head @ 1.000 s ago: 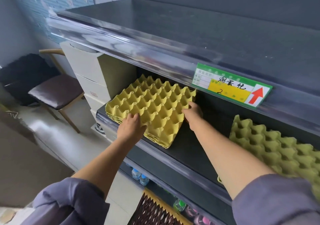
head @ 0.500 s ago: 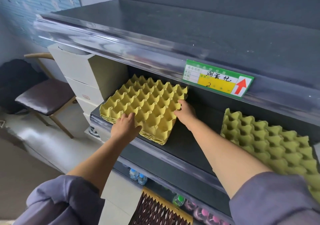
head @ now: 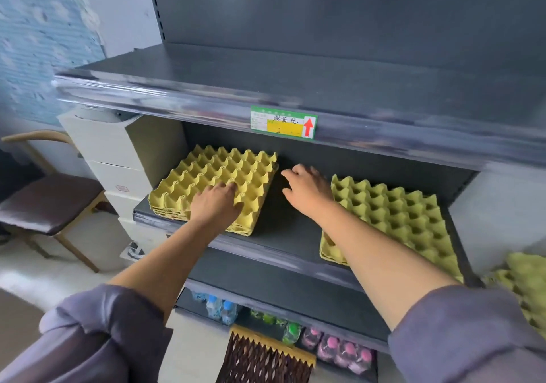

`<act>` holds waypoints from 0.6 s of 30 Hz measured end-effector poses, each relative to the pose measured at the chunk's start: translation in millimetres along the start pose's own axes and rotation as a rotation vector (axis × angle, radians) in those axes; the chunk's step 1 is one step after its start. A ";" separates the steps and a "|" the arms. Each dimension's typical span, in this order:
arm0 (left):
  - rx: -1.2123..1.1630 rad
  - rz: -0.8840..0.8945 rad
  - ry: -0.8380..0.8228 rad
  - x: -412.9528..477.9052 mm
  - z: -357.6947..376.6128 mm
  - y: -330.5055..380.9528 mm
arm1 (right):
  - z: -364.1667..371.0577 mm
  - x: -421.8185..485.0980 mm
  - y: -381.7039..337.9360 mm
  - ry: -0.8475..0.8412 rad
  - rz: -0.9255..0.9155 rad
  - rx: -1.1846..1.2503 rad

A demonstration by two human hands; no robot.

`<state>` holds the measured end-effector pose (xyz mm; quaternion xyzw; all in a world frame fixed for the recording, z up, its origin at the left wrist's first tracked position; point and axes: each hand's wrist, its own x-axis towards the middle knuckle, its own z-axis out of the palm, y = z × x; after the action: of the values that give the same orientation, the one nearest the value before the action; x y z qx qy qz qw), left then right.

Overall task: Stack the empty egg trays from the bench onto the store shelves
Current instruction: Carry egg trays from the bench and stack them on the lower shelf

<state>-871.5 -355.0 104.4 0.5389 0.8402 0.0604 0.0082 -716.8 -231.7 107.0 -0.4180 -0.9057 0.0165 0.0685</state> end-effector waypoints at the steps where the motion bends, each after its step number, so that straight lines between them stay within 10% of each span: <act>1: 0.005 0.030 0.015 -5.2 -3.2 14.2 | -5.6 -11.7 7.6 0.013 0.001 -0.003; 18: 0.013 0.701 0.080 -162.8 22.1 414.1 | -65.3 -367.3 321.9 0.130 0.362 -0.215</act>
<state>-427.0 -330.0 119.8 0.7918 0.6041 0.0754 -0.0496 -229.3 -303.2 103.1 -0.5789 -0.8061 -0.0952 0.0779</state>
